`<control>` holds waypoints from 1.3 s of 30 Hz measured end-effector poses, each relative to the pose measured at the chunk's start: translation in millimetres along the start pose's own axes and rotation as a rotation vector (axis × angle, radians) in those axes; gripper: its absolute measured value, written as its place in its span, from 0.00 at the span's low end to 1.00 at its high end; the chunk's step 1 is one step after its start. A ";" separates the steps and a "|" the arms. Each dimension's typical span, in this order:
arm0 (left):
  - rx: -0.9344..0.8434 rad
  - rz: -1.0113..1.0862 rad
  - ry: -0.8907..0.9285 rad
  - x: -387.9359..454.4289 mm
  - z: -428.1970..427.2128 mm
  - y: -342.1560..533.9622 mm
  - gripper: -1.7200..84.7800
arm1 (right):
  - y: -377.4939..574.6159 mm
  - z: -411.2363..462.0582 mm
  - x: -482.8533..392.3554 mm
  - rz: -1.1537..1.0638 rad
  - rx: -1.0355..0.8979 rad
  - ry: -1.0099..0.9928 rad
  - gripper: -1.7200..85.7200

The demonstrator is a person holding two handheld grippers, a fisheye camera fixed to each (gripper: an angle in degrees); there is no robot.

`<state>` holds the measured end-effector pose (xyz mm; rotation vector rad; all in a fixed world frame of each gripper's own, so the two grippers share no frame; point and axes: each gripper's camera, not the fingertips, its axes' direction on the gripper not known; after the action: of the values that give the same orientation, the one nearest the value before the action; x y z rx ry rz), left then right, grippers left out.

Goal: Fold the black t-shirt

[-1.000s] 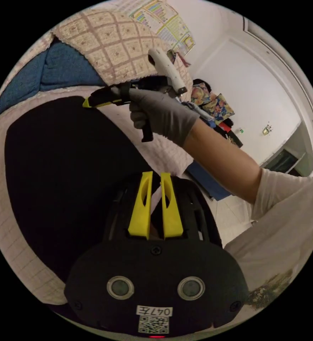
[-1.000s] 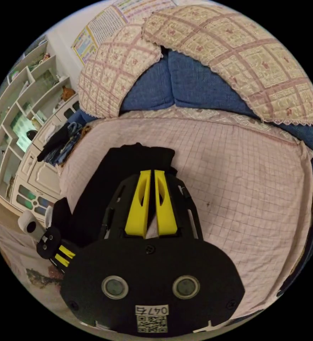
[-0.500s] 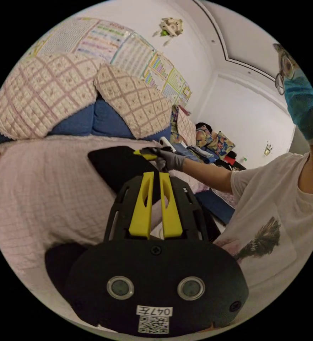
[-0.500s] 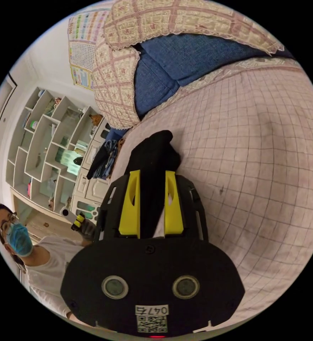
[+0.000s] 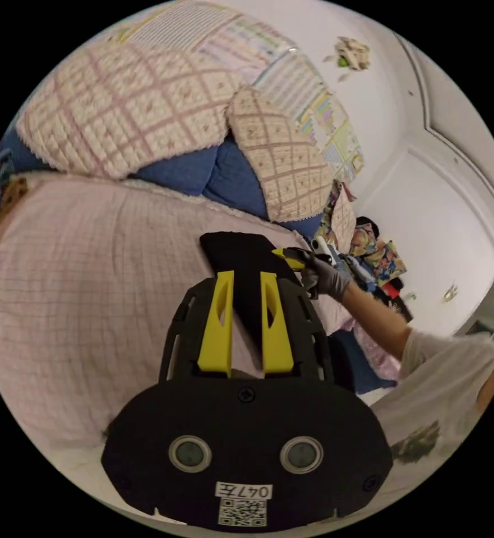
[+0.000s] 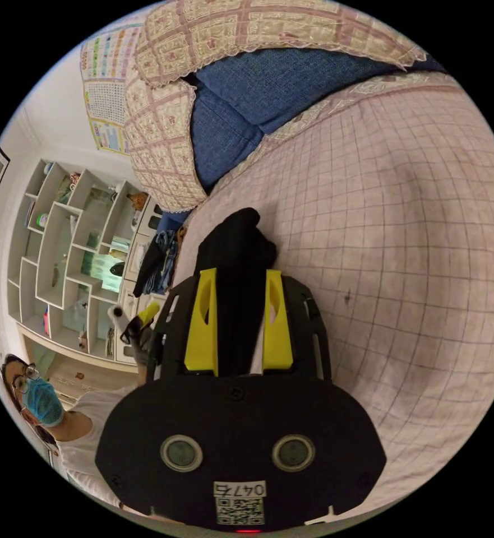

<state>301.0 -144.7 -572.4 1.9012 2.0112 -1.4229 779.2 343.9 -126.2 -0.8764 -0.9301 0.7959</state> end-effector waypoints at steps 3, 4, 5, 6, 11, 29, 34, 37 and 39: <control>-0.067 -0.171 0.067 -66.2 23.6 -48.3 0.15 | 1.6 25.9 -4.5 -0.001 -0.017 -0.037 0.10; -0.082 -0.197 0.062 -76.8 28.1 -55.6 0.16 | 3.8 35.7 -6.3 0.000 -0.021 -0.054 0.10; -0.116 -0.236 0.049 -95.5 36.2 -68.9 0.17 | 6.8 45.9 -9.2 -0.007 -0.025 -0.066 0.09; -0.140 -0.263 0.039 -110.7 41.5 -79.0 0.17 | 8.6 51.1 -11.1 -0.013 -0.027 -0.072 0.09; -0.215 -0.330 0.096 -157.4 39.8 -97.1 0.12 | 33.5 99.7 -42.6 -0.118 -0.005 -0.079 0.05; 0.560 0.201 0.033 -69.2 -527.9 42.2 0.01 | 194.9 293.3 -456.5 -1.103 0.100 -0.046 0.03; 0.681 0.212 -0.171 -78.0 -665.1 57.5 0.01 | 203.4 396.6 -545.2 -1.199 0.076 -0.087 0.04; 0.725 0.168 -0.216 -100.1 -740.8 38.3 0.01 | 192.2 454.0 -597.8 -1.199 0.057 -0.127 0.04; 0.776 0.120 -0.256 -121.0 -797.5 14.0 0.01 | 181.1 488.5 -633.3 -1.204 0.041 -0.132 0.04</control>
<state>773.1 244.8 -46.8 1.8457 1.2924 -2.4946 61.0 7.9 -335.5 -0.1113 -1.3163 -0.1789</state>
